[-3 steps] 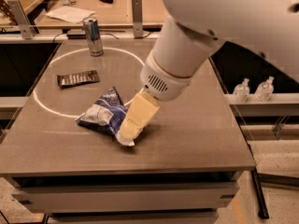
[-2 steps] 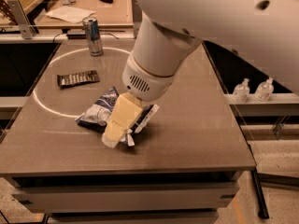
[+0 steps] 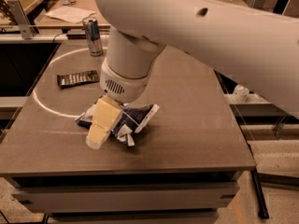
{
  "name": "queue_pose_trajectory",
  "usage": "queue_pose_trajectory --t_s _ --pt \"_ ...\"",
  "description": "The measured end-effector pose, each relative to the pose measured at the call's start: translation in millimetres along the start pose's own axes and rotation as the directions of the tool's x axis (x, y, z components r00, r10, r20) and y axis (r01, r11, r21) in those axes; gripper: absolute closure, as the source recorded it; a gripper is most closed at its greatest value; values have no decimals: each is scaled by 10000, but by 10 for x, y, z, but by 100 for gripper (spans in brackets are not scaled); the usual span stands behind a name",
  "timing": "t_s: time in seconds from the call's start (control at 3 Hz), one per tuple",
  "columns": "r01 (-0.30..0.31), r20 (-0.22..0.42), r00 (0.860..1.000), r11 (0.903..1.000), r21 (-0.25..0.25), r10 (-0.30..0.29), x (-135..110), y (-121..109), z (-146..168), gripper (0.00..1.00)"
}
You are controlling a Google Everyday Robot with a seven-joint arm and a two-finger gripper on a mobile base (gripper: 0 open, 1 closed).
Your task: Pick blue chip bag
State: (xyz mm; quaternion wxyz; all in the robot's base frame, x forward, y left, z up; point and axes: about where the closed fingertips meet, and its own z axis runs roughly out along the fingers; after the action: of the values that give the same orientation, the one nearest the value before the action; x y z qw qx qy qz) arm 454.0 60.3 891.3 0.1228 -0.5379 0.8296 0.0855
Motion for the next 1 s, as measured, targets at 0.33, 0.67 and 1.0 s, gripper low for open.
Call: queue_pose_trajectory --t_s 0.33,0.67,1.0 --pt "483 -458 9978 9985 241 -472 -86 -21 206 0" --pt "730 -997 9926 9968 321 -695 -56 -74 388 0" --pt "743 -1484 9864 9970 204 -705 72 -165 590 0"
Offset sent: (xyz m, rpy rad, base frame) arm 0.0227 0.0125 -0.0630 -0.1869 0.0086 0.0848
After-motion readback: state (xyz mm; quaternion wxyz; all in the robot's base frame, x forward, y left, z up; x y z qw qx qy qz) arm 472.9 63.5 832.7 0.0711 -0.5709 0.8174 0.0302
